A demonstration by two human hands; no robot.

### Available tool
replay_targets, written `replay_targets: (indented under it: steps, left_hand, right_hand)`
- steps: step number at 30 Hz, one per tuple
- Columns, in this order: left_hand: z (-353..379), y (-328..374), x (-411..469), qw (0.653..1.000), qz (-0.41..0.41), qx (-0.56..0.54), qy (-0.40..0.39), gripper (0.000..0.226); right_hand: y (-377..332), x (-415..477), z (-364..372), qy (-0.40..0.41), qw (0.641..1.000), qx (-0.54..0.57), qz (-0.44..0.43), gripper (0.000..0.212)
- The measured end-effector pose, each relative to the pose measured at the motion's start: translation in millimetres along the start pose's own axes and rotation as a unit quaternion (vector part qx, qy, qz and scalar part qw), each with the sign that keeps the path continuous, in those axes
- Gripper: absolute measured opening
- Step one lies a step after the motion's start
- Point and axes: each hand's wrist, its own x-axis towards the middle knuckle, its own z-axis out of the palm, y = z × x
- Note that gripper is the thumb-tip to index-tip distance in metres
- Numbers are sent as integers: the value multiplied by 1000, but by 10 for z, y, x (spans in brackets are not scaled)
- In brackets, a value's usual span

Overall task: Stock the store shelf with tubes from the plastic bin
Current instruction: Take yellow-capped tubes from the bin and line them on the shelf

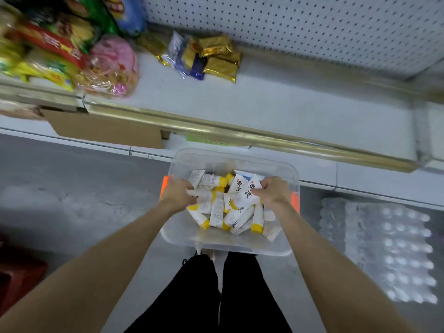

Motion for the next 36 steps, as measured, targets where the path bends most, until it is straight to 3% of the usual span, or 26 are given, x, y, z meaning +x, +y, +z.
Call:
replay_targets:
  steps: [1, 9, 14, 19, 28, 36]
  left_hand:
    - [-105, 54, -69, 1000, 6, -3, 10, 38]
    - [-935, 717, -532, 988, 122, -15, 88, 29]
    - [-1445, 1145, -848, 961, 224, -22, 163, 18]
    - [-1957, 1643, -1272, 931, 275, -35, 237, 17]
    - [-2894, 2448, -1840, 873, 349, -46, 337, 26]
    - [-3744, 2918, -1660, 847, 401, -81, 339, 22]
  right_hand:
    - [-50, -71, -87, 0, 1000, 1, -23, 13]
    - [-744, -554, -1001, 33, 977, -36, -205, 25]
    - [-1187, -857, -1637, 63, 949, -53, -303, 22]
    - [-1584, -1232, -2217, 97, 916, -43, -386, 15]
    - [-2391, -1829, -3308, 130, 879, -22, -459, 23]
    - [-3132, -1890, -3876, 176, 858, 32, -482, 24]
